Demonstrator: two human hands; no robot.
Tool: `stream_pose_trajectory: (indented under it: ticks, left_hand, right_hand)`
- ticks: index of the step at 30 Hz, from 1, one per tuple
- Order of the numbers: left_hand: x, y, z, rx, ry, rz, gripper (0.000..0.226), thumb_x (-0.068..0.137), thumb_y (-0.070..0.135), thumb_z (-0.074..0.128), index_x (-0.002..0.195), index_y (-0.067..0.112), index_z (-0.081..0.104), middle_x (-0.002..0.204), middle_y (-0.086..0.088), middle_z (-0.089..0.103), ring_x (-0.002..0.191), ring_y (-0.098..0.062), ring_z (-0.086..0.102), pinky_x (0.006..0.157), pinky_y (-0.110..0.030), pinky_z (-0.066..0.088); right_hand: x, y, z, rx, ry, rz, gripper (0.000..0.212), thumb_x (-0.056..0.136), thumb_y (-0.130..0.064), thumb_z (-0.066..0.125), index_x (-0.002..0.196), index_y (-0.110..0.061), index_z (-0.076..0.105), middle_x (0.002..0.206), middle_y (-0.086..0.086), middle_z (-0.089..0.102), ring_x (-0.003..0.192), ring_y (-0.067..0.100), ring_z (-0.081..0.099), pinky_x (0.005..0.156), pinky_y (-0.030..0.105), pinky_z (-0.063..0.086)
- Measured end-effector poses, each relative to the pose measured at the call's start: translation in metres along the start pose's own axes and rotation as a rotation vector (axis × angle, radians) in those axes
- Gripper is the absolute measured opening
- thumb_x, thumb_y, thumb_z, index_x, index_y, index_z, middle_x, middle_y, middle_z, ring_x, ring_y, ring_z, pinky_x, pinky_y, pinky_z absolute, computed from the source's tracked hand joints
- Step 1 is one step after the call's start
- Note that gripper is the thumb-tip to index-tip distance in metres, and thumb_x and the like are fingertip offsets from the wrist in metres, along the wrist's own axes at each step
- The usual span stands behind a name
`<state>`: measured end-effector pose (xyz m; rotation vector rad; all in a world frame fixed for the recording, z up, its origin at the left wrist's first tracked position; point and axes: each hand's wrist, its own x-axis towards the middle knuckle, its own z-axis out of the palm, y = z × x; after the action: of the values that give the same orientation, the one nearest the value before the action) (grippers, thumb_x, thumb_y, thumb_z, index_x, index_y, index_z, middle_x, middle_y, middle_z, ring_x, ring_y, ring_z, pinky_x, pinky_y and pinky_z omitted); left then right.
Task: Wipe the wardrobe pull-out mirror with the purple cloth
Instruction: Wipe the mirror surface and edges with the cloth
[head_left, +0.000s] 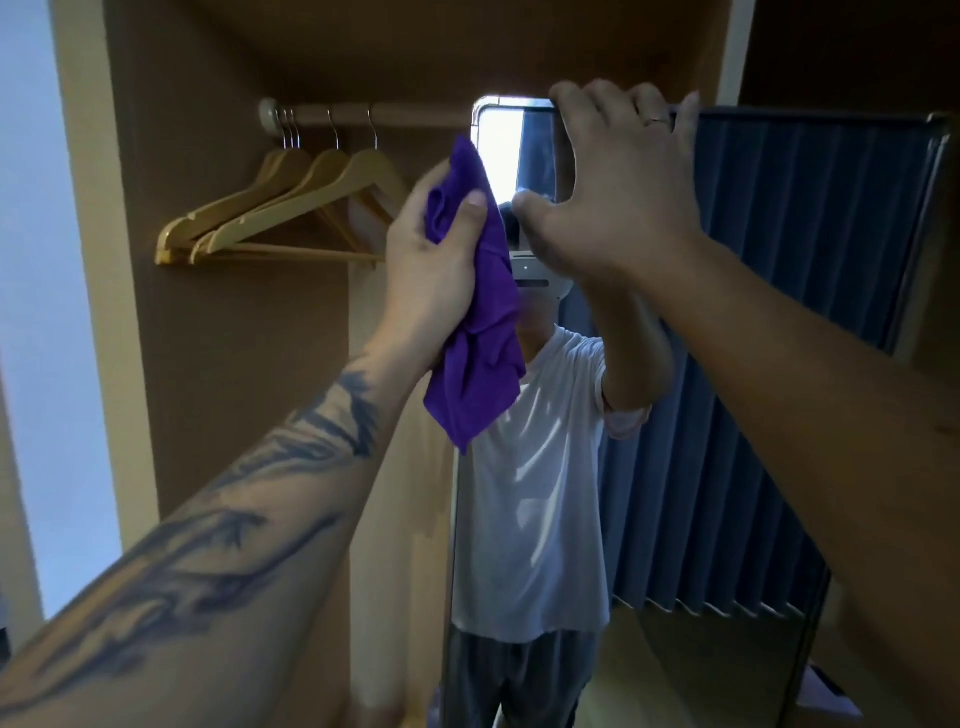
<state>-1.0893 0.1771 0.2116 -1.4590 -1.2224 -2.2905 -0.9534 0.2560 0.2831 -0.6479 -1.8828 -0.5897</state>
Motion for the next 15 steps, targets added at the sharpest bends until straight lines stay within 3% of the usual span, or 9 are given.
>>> stream_pose_trajectory:
  ticks: [4, 7, 10, 15]
  left_hand:
    - [-0.039, -0.028, -0.005, -0.052, 0.010, -0.052, 0.028, 0.105, 0.023, 0.064, 0.132, 0.029, 0.061, 0.106, 0.026, 0.076, 0.099, 0.006, 0.071, 0.083, -0.012, 0.052]
    - [-0.058, -0.037, -0.012, -0.055, -0.012, -0.108, 0.031, 0.105, 0.024, 0.066, 0.135, 0.024, 0.063, 0.116, 0.013, 0.077, 0.108, -0.004, 0.072, 0.092, -0.022, 0.053]
    - [-0.031, -0.022, -0.013, -0.013, -0.021, -0.090, 0.037, 0.105, 0.023, 0.065, 0.141, 0.016, 0.060, 0.118, 0.007, 0.074, 0.101, -0.001, 0.072, 0.084, -0.018, 0.054]
    - [-0.009, -0.001, -0.006, 0.008, -0.023, -0.031, 0.037, 0.103, 0.031, 0.064, 0.139, 0.022, 0.056, 0.129, 0.007, 0.067, 0.104, 0.004, 0.069, 0.083, -0.013, 0.054]
  right_hand:
    - [0.000, -0.002, 0.000, -0.019, -0.003, 0.002, 0.081, 0.087, -0.060, 0.057, 0.157, -0.027, 0.033, 0.157, 0.002, 0.042, 0.151, 0.035, 0.028, 0.125, 0.064, 0.004]
    - [-0.001, -0.003, -0.002, -0.022, -0.012, 0.002, 0.079, 0.088, -0.060, 0.058, 0.156, -0.028, 0.034, 0.158, 0.002, 0.041, 0.151, 0.035, 0.027, 0.125, 0.064, 0.005]
    - [-0.001, -0.004, -0.003, -0.025, -0.018, 0.005, 0.079, 0.089, -0.060, 0.058, 0.157, -0.028, 0.033, 0.159, 0.002, 0.040, 0.152, 0.034, 0.026, 0.126, 0.063, 0.004]
    - [-0.003, -0.001, -0.005, -0.010, -0.008, -0.007, 0.078, 0.091, -0.061, 0.058, 0.157, -0.028, 0.032, 0.159, 0.002, 0.041, 0.152, 0.034, 0.027, 0.126, 0.062, 0.005]
